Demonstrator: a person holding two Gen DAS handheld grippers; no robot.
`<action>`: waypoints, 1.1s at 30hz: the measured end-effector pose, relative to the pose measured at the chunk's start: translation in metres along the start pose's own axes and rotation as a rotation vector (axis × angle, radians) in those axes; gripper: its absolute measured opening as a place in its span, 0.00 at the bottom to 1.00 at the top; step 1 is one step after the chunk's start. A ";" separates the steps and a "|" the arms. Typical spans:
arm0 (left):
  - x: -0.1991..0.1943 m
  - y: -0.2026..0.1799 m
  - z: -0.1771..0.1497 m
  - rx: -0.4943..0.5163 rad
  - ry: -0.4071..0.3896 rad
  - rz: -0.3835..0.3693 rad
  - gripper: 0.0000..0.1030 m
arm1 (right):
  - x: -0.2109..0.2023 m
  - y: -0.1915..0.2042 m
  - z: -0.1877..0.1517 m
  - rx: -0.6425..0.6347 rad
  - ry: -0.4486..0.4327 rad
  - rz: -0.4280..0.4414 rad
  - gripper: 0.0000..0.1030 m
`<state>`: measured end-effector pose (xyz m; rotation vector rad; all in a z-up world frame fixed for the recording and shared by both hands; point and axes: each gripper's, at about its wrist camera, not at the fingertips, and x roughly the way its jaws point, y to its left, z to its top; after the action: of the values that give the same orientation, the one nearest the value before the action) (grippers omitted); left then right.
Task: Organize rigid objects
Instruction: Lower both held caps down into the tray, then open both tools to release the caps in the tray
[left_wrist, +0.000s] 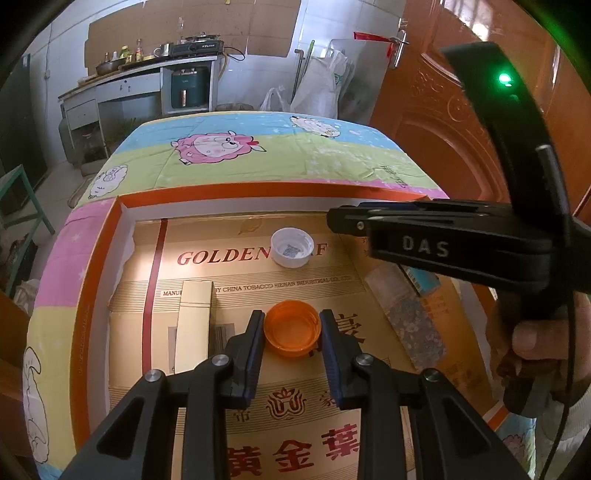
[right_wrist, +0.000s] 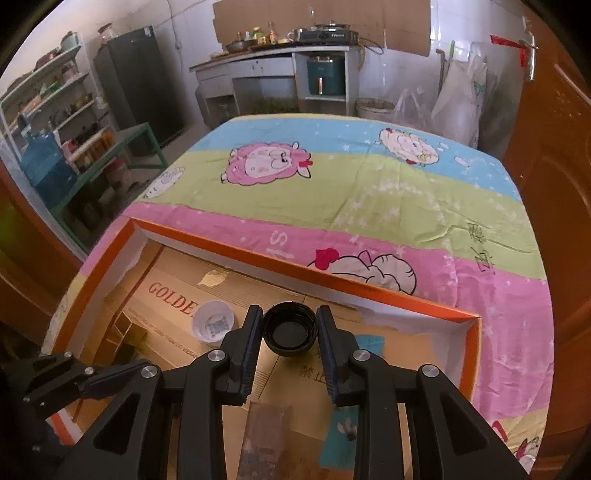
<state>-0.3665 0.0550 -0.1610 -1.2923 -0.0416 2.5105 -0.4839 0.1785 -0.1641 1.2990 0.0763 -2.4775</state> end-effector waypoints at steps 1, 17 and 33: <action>0.000 0.000 0.000 -0.001 0.000 -0.001 0.29 | 0.002 0.001 0.000 -0.001 0.004 0.000 0.29; 0.000 0.007 -0.002 -0.018 -0.017 -0.037 0.32 | 0.015 -0.002 -0.001 0.008 0.025 -0.014 0.30; -0.020 -0.003 0.000 0.019 -0.060 -0.023 0.44 | -0.012 -0.003 -0.002 0.044 -0.032 -0.006 0.46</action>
<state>-0.3552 0.0521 -0.1447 -1.2027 -0.0463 2.5233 -0.4768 0.1845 -0.1559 1.2772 0.0178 -2.5173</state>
